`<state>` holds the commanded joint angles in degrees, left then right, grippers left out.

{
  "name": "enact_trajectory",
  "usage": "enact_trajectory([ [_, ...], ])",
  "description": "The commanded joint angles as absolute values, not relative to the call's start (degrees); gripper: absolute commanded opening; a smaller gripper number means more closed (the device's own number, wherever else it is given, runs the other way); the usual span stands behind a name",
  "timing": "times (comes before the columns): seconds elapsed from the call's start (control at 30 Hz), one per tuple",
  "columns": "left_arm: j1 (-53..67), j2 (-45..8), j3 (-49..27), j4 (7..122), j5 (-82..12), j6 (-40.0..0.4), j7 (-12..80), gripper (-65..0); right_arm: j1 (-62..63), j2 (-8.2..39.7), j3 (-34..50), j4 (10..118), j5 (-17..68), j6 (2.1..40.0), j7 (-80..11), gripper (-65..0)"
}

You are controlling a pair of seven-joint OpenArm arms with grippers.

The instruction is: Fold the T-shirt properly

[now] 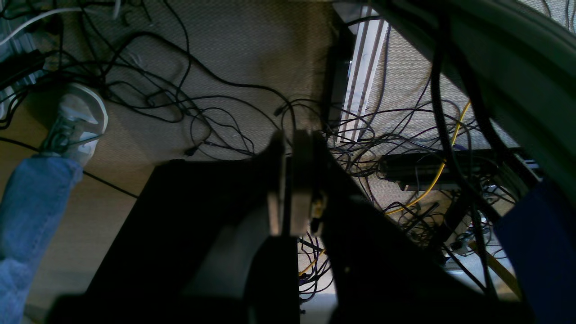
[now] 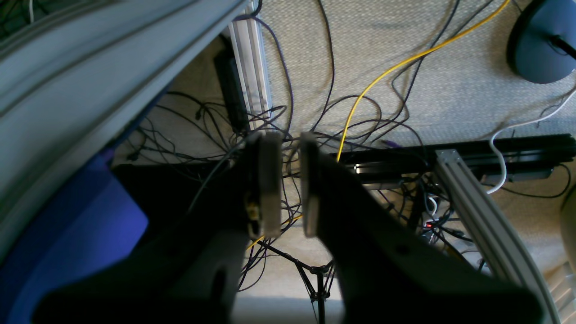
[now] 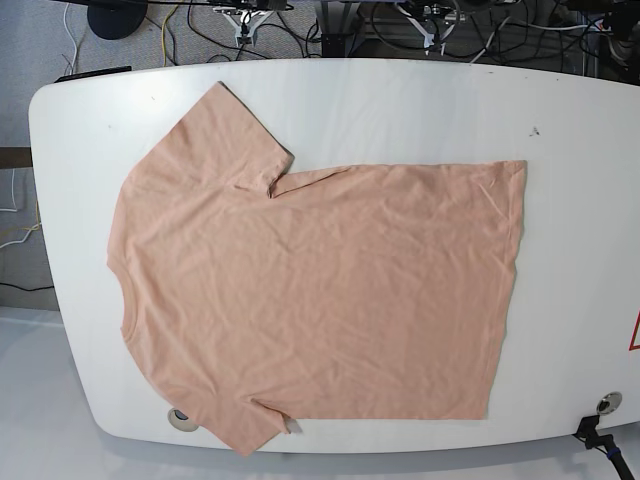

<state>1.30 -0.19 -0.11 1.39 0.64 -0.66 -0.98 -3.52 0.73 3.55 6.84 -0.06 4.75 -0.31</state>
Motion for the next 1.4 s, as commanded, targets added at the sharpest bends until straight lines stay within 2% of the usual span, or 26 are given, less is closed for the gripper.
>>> enact_trajectory([
  [0.67, 1.5, -0.3, 0.1, 1.5, 0.4, -1.6, -1.9, -63.9, -3.6, 0.9, 3.6, 6.4, -0.2, 4.6, 0.0, -58.8],
  [0.93, 1.6, -0.6, 0.2, 1.2, 0.2, -0.9, -2.2, -62.0, -3.8, 0.5, 3.7, 7.6, -0.5, 4.8, -0.1, -58.7],
  [1.0, 1.6, -0.7, 0.1, 1.0, -0.2, -1.0, -1.6, -62.5, -4.0, 0.5, 3.7, 7.6, -0.6, 4.6, -0.2, -59.7],
  [1.1, 1.7, -0.8, 0.3, 0.8, -1.4, -0.9, -0.9, -64.7, -4.4, 0.5, 3.6, 7.3, -1.0, 4.5, -0.4, -65.0],
  [1.17, 2.0, -1.0, 0.3, 0.8, -2.7, -2.0, -0.5, -64.3, -5.1, 1.1, 3.8, 7.1, -1.0, 4.3, -0.6, -65.0],
  [1.3, 3.5, -1.4, 0.3, 0.8, -4.7, -6.9, -0.1, -63.3, -8.3, 3.4, 3.9, 8.1, -1.0, 4.5, 0.0, -65.0],
  [1.4, 5.1, -1.5, 0.5, 1.5, -3.6, -7.6, -0.6, -63.3, -11.1, 4.9, 3.6, 8.2, -0.9, 4.5, 1.2, -65.0],
])
